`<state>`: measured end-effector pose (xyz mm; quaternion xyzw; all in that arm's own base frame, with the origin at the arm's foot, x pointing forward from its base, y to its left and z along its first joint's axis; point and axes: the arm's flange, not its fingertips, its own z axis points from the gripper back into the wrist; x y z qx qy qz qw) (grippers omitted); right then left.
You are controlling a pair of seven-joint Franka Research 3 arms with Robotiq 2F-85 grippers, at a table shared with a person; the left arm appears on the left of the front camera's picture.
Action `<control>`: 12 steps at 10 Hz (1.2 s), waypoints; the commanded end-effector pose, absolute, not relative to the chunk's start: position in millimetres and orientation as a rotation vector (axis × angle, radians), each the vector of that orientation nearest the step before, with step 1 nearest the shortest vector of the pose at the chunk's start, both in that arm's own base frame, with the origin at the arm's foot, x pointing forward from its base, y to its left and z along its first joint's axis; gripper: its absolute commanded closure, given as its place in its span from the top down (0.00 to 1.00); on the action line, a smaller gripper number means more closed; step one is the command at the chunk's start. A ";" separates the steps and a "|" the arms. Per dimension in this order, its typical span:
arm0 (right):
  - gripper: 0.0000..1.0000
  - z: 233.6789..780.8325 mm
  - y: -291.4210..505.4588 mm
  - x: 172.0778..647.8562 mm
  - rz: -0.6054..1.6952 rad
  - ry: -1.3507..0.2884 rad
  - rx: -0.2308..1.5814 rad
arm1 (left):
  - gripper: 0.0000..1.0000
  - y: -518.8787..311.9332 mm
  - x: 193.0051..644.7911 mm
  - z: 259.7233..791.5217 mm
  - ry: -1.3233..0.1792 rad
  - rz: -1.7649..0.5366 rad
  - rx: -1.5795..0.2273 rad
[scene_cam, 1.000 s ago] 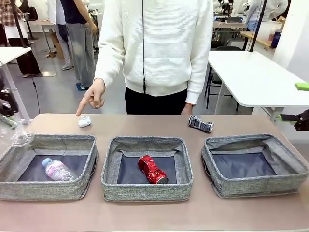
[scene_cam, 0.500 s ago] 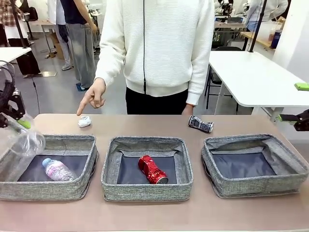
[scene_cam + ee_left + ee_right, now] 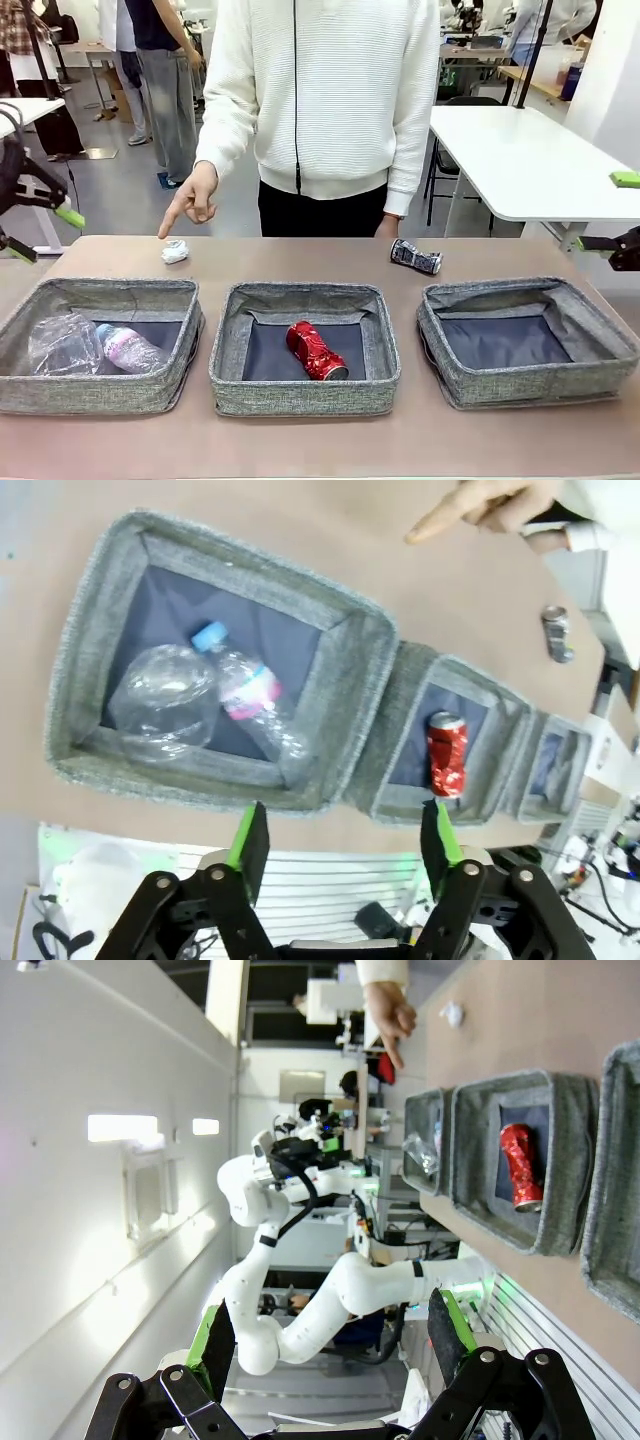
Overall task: Sort the waste into the appropriate baskets.
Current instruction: Place the picked waste into the Fabric basket indicated by the person.
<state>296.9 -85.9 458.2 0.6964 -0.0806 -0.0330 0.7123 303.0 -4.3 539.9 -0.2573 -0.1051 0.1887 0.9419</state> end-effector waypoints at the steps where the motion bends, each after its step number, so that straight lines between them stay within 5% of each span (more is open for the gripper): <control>1: 1.00 461.8 -85.4 297.5 -0.066 -0.194 1.563 | 1.00 1.6 297.7 549.2 -0.169 0.315 -0.682; 4: 1.00 461.8 -85.4 297.5 -0.066 -0.194 1.563 | 1.00 -4.9 294.0 581.9 0.137 0.083 -1.280; 5: 1.00 461.8 -85.4 297.5 -0.066 -0.194 1.563 | 1.00 5.9 297.8 588.6 0.159 -0.010 -1.565; 6: 1.00 461.8 -85.4 297.5 -0.066 -0.194 1.563 | 1.00 16.1 302.5 581.7 0.139 -0.025 -1.659; 9: 1.00 461.8 -85.4 297.5 -0.066 -0.194 1.563 | 1.00 31.4 300.4 526.0 0.160 0.103 -1.644; 12: 1.00 461.8 -85.4 297.5 -0.066 -0.194 1.563 | 1.00 35.9 271.0 516.8 -0.071 -0.041 -1.038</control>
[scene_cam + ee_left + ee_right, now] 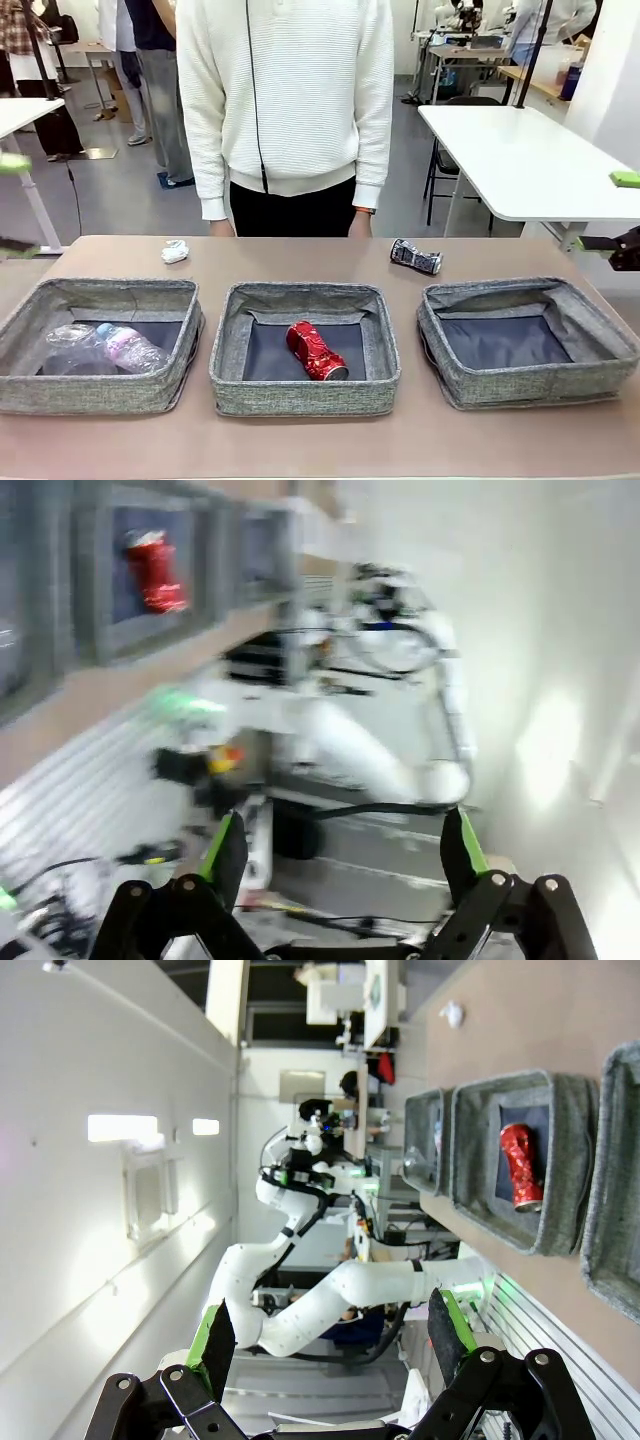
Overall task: Sort the waste into the appropriate baskets.
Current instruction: Place the picked waste into the Fabric basket indicated by the person.
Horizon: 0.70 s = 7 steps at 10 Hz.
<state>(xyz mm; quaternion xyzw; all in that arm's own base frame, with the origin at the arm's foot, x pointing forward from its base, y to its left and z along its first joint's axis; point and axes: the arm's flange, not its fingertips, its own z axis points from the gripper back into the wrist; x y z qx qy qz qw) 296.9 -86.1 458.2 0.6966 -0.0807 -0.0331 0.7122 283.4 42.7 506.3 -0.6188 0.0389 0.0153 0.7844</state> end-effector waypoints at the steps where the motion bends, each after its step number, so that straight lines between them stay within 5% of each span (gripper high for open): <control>1: 1.00 461.8 -85.4 297.5 -0.066 -0.194 1.563 | 1.00 40.7 292.0 509.0 0.117 0.075 -1.500; 7: 1.00 461.8 -85.4 297.5 -0.066 -0.194 1.563 | 1.00 40.7 292.0 509.0 0.117 0.075 -1.500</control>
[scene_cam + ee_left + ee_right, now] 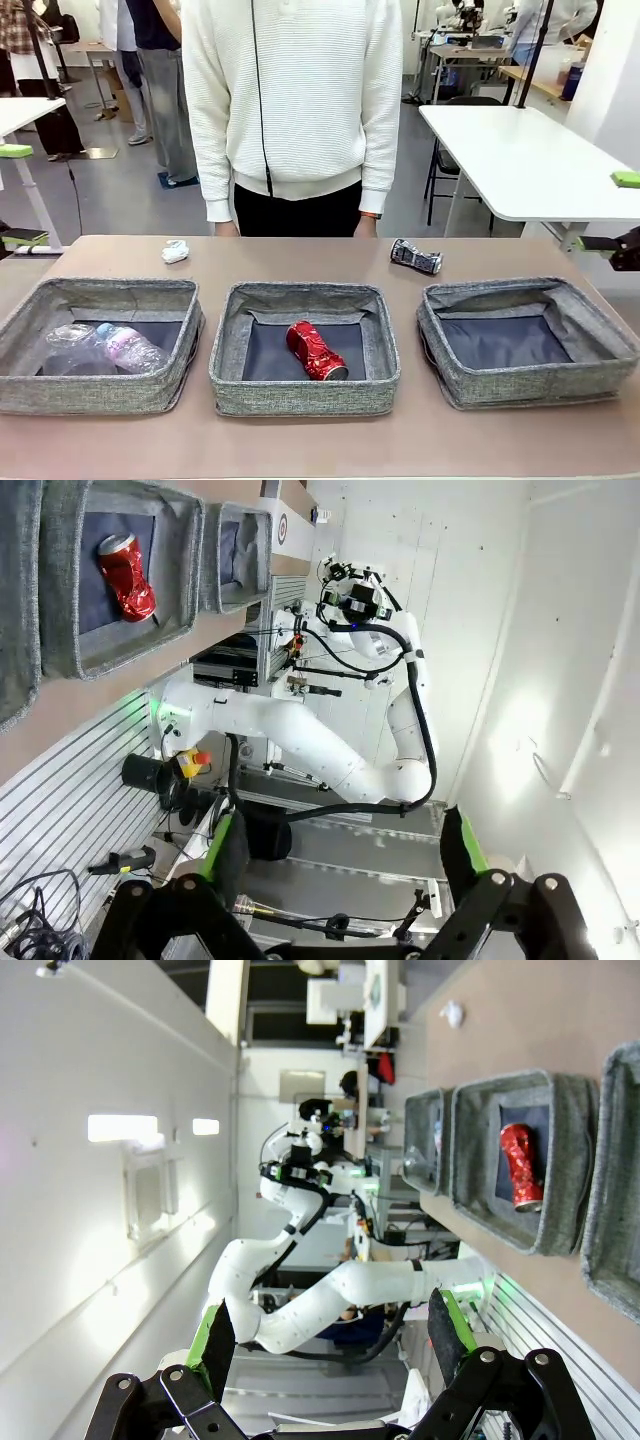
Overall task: Sort the waste into the appropriate baskets.
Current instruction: Place the picked waste into the Fabric basket indicated by the person, then pick up the waste item pointed out by the person.
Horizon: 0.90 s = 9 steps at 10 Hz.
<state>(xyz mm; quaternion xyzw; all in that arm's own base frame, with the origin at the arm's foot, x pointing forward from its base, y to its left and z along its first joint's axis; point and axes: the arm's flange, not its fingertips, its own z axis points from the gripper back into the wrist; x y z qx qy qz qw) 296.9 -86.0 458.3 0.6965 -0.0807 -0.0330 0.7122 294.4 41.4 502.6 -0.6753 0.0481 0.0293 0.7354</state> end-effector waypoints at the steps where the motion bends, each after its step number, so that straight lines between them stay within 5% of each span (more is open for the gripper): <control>1: 1.00 461.8 -85.4 297.5 -0.066 -0.194 1.563 | 1.00 40.7 292.0 509.0 0.117 0.075 -1.500; 9: 1.00 461.8 -85.4 297.5 -0.066 -0.194 1.563 | 1.00 40.7 292.0 509.0 0.117 0.075 -1.500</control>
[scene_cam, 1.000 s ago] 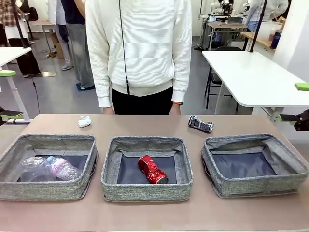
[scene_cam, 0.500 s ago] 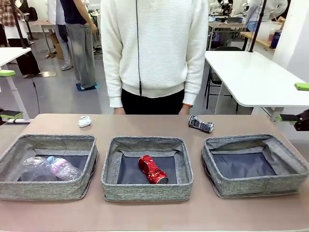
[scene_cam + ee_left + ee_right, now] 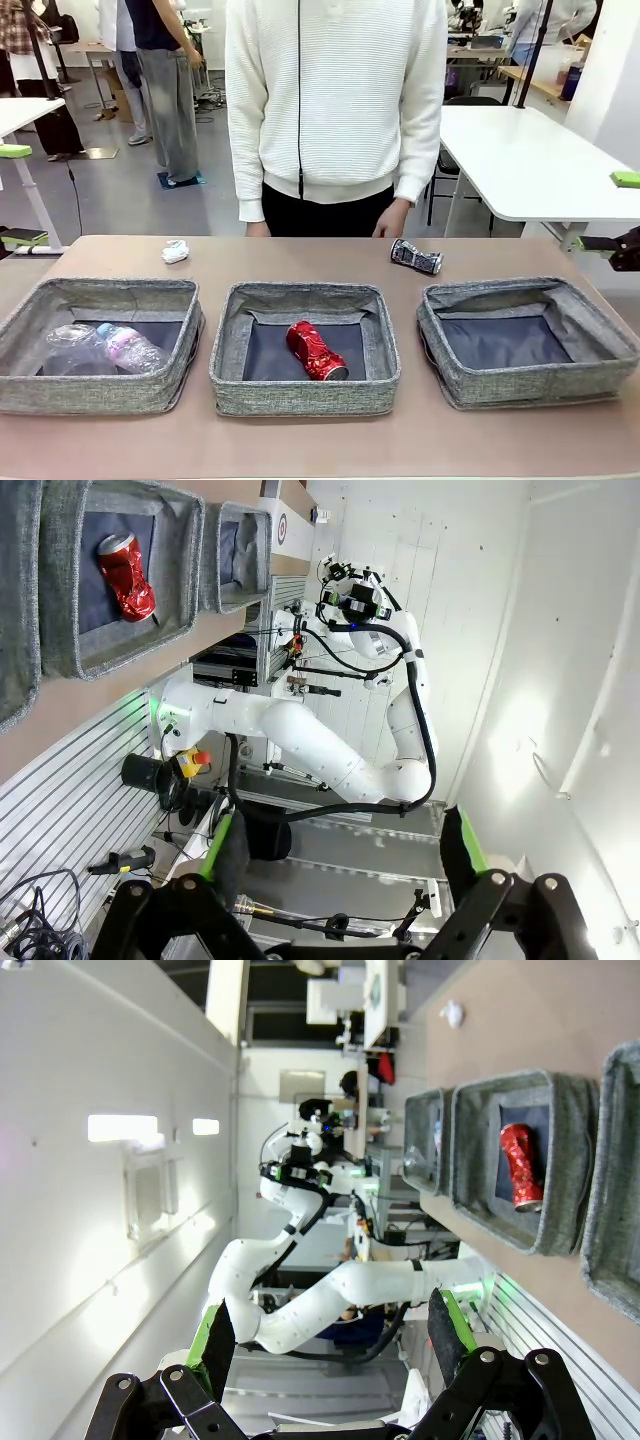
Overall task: Sort the waste into the appropriate baskets.
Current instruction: Pick up the waste item pointed out by the person.
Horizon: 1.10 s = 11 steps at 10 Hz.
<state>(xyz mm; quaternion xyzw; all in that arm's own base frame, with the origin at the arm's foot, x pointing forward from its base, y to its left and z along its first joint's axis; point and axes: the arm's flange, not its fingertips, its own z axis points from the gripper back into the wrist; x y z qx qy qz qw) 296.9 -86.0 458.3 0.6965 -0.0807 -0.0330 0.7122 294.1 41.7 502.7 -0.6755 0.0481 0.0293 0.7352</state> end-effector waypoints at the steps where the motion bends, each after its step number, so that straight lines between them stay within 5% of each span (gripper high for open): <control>1: 1.00 461.8 -85.4 297.5 -0.066 -0.194 1.563 | 1.00 40.7 292.0 509.0 0.117 0.075 -1.500; 11: 1.00 461.8 -85.4 297.5 -0.066 -0.194 1.563 | 1.00 40.7 292.0 509.0 0.117 0.075 -1.500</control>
